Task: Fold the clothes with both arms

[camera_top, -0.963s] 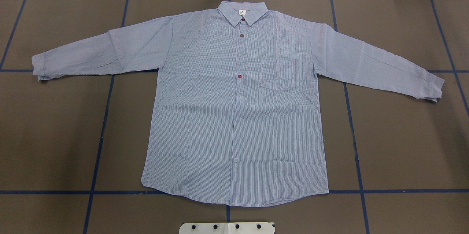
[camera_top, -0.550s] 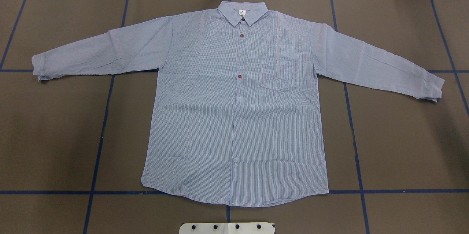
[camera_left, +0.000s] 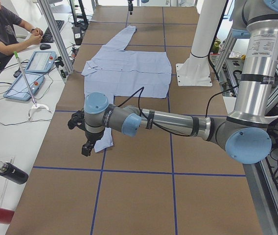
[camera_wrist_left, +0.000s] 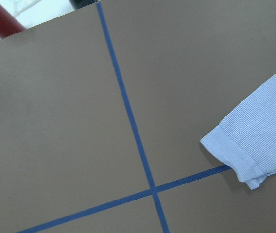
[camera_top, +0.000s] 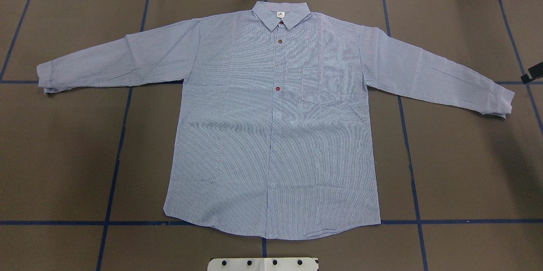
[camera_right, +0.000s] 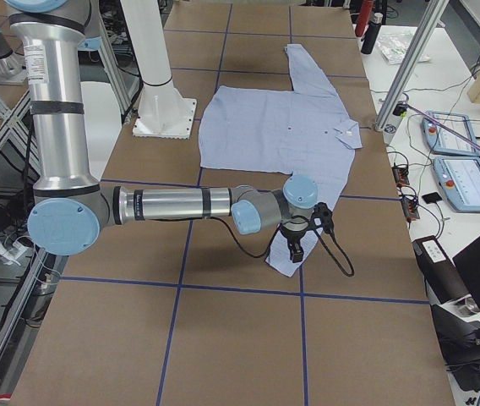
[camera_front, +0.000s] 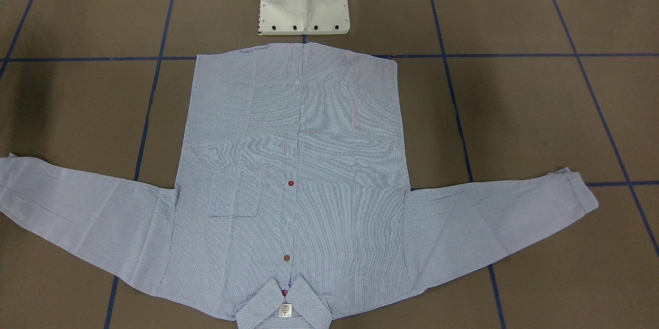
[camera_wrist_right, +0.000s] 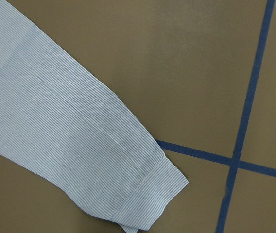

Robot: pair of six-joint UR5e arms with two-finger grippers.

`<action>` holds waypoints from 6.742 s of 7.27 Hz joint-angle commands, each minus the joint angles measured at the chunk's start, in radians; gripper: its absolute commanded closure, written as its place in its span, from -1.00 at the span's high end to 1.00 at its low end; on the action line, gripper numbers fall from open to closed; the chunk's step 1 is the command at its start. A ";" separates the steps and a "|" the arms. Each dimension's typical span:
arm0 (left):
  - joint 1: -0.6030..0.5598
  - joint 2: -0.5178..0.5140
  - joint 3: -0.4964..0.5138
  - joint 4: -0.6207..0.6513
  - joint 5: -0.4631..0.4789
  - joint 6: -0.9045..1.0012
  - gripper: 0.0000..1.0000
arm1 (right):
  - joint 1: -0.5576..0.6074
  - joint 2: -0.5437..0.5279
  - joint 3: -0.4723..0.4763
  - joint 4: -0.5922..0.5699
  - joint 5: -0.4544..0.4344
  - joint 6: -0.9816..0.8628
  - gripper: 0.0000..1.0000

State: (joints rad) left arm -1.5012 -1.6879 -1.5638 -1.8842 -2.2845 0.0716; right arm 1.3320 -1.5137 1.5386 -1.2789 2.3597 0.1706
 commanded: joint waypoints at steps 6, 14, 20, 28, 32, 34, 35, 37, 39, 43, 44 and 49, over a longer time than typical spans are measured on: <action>0.013 0.010 0.016 -0.046 -0.012 0.002 1.00 | -0.134 0.053 -0.210 0.217 -0.073 0.145 1.00; 0.013 0.008 0.011 -0.047 -0.012 0.002 1.00 | -0.168 0.038 -0.253 0.204 -0.065 0.147 0.76; 0.013 0.007 0.013 -0.046 -0.012 0.002 1.00 | -0.168 0.047 -0.244 0.204 -0.054 0.147 -0.49; 0.013 -0.003 0.024 -0.046 -0.012 -0.001 1.00 | -0.128 0.041 0.087 0.214 -0.037 0.149 -1.00; 0.013 -0.003 0.025 -0.046 -0.012 -0.001 1.00 | -0.137 0.258 0.233 0.208 -0.034 0.410 -1.00; 0.013 -0.003 0.034 -0.046 -0.012 0.001 1.00 | -0.244 0.393 0.180 0.205 -0.063 0.487 -1.00; 0.013 -0.001 0.036 -0.046 -0.012 0.001 1.00 | -0.302 0.487 0.105 0.205 -0.110 0.492 -1.00; 0.013 0.004 0.036 -0.046 -0.012 0.001 1.00 | -0.387 0.668 -0.067 0.211 -0.212 0.504 -1.00; 0.013 0.008 0.036 -0.046 -0.012 -0.001 1.00 | -0.451 0.785 -0.207 0.216 -0.301 0.532 -1.00; 0.013 0.007 0.025 -0.047 -0.012 -0.036 1.00 | -0.522 0.811 -0.273 0.217 -0.367 0.534 -1.00; 0.013 0.007 0.025 -0.047 -0.012 -0.036 1.00 | -0.555 0.870 -0.360 0.217 -0.372 0.534 -1.00; 0.018 -0.004 0.028 -0.047 -0.012 -0.062 1.00 | -0.672 1.010 -0.640 0.344 -0.630 0.535 0.99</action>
State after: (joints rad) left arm -1.4840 -1.6904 -1.5338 -1.9313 -2.2960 0.0174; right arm 0.6984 -0.5218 0.9364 -0.9822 1.8224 0.7037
